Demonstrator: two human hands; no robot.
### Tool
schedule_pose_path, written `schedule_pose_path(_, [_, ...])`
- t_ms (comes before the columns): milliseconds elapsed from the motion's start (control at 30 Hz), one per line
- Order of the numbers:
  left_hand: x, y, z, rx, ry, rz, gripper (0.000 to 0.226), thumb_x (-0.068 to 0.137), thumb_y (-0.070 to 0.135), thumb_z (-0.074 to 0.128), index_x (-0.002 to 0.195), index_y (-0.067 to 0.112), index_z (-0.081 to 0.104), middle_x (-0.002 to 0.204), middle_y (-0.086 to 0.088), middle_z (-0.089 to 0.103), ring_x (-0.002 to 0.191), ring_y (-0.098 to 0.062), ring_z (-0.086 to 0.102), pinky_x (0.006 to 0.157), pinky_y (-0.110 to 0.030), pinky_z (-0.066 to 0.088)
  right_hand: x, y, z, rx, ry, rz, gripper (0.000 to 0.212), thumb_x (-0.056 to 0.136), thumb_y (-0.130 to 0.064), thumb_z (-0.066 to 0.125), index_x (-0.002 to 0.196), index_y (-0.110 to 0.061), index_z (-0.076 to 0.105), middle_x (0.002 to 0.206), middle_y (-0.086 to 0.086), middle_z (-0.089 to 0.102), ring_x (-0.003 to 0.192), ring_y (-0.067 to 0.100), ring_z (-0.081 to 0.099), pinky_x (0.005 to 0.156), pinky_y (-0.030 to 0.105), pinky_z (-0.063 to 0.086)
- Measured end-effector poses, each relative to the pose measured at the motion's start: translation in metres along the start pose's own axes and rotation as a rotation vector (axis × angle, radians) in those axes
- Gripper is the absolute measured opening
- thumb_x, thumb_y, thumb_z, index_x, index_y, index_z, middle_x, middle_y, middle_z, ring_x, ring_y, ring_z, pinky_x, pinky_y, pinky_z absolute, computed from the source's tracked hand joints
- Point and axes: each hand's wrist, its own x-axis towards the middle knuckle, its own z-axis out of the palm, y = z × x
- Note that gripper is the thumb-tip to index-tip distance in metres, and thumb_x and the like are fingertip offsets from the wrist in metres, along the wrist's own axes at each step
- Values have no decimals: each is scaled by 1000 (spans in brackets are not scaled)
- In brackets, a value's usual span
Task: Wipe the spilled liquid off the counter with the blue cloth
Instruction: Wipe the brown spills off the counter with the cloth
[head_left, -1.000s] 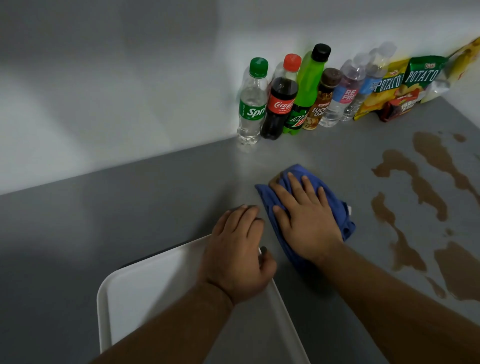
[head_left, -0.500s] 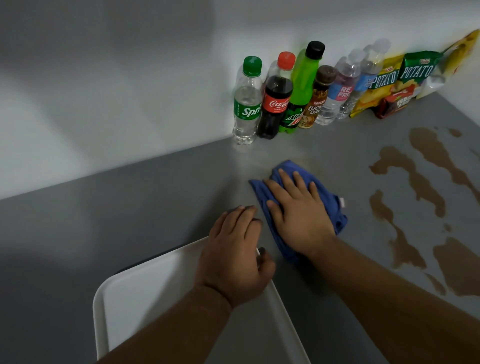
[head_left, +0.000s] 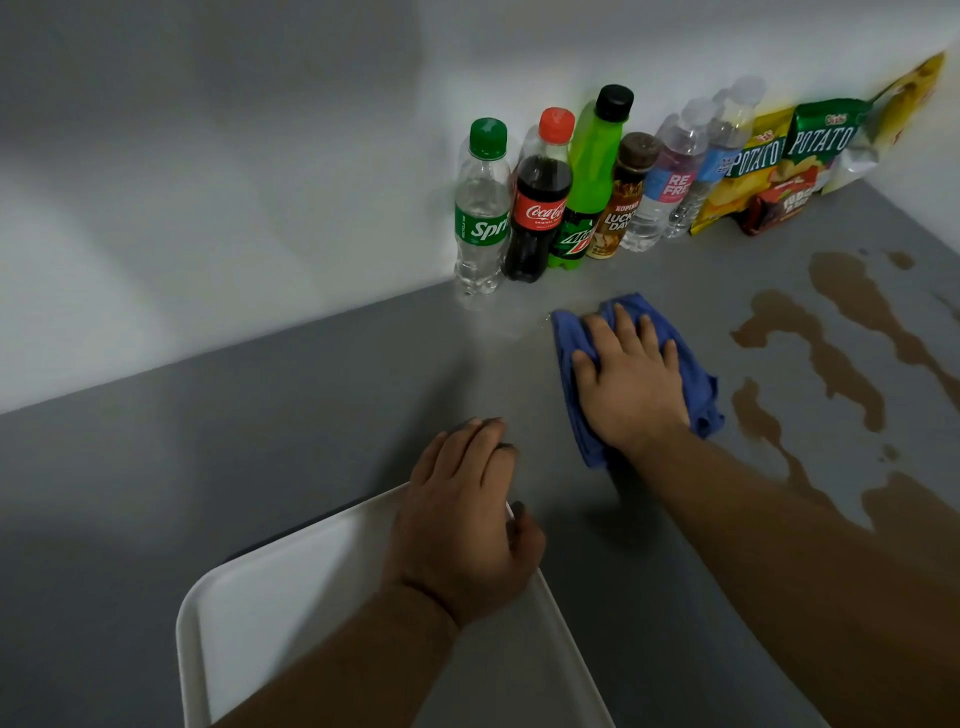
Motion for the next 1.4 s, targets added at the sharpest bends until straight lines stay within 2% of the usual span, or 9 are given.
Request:
schedule_pose_path(133, [1,0,-1,7,-3,7,57,77,36,64,129,15,63,148,-4,55,140,-26,48,117,-49,38,8,-33,6,-14,-19,-141,59,106,-54,21,159,-31,22,172,6,10,158,33,3,126,57,3])
schedule_pose_path(267, [2,-1,0,9,9,9,54,75,35,64,125,15,63,146,-4,55,138,-27,49,115,-50,40,-38,-7,10,12,-41,-303,56,105,-56,20,158,-39,22,171,-4,15,158,23,5,125,47,1])
schedule_pose_path(400, [1,-1,0,-11,35,13,55,74,34,66,124,13,64,145,-6,57,137,-28,51,114,-51,41,-20,25,1,21,-16,-156,54,104,-49,25,157,-37,28,170,-1,20,157,27,11,126,53,8])
schedule_pose_path(533, [2,1,0,-3,24,15,55,74,34,66,125,13,65,146,-6,56,136,-30,51,113,-52,41,20,-14,-1,40,-1,-109,53,105,-42,31,156,-30,30,171,4,17,157,33,9,126,57,8])
schedule_pose_path(733, [3,1,-1,14,22,14,53,74,35,66,122,14,65,143,-6,58,133,-30,53,111,-51,43,-38,-22,10,60,-52,-411,53,105,-48,25,157,-36,27,169,-5,21,158,22,11,127,48,8])
schedule_pose_path(867, [2,0,-1,1,25,8,54,73,36,65,122,14,65,143,-5,58,135,-29,53,112,-50,43,-43,27,2,90,-1,-252,62,103,-46,33,160,-34,14,165,1,33,155,22,21,127,49,14])
schedule_pose_path(967, [2,1,1,15,10,12,54,76,37,65,126,14,64,144,-5,58,136,-27,52,113,-50,43,-16,19,3,91,16,-125,64,104,-42,33,162,-28,9,168,4,25,157,27,15,126,51,10])
schedule_pose_path(1167, [2,1,2,84,-2,26,52,78,38,63,124,13,65,142,-7,60,132,-30,56,110,-51,46,-41,-9,9,73,-9,-142,62,107,-47,26,164,-25,11,171,-2,13,158,25,4,128,49,4])
schedule_pose_path(1400, [3,1,3,117,24,40,50,78,35,58,121,10,66,139,-10,63,129,-34,58,108,-48,47,-135,51,10,16,-26,-97,64,106,-56,20,163,-34,4,171,-13,7,158,13,-1,128,43,-1])
